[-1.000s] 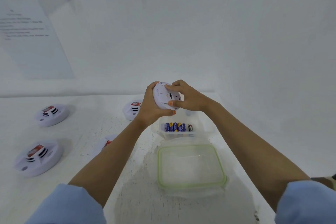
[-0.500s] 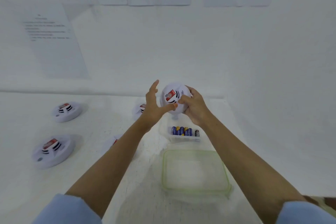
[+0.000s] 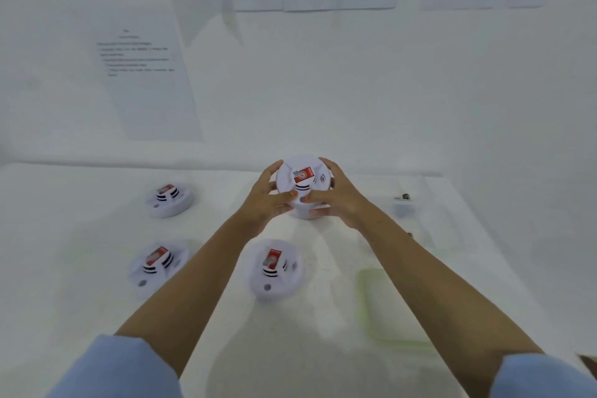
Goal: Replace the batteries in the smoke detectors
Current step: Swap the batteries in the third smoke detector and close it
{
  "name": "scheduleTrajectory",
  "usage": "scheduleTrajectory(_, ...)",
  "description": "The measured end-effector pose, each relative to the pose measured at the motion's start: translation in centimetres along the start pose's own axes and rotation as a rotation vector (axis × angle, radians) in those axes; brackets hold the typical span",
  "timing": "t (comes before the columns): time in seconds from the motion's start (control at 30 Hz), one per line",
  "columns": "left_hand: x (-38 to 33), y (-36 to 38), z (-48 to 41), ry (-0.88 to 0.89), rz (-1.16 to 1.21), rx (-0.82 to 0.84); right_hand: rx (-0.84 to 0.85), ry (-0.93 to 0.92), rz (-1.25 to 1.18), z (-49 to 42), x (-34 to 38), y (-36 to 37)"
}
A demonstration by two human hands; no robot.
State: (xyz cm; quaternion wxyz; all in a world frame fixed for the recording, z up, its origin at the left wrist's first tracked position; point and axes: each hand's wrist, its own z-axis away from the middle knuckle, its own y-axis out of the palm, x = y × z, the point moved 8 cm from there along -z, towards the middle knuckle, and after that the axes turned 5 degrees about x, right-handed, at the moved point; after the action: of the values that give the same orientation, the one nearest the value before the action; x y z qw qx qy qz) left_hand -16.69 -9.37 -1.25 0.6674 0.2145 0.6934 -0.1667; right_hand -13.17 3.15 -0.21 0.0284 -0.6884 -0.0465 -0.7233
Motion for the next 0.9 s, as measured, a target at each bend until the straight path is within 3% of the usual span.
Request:
scheduleTrajectory(0.43, 3.1, -12.6, -2.1, -0.149, -0.017, 0.097, -0.117, -0.041, 0.007, -7.5, -2.3, 9.6)
scheduleTrajectory(0.6, 4.6, -14.7, -2.7, -0.189, 0.025, 0.083, -0.176, -0.063, 0.197, -9.2, -2.5, 11.1)
scheduleTrajectory(0.9, 4.9, -15.6, -3.4, -0.191, 0.01, 0.089, -0.141, -0.036, 0.249, -10.6, -2.3, 12.3)
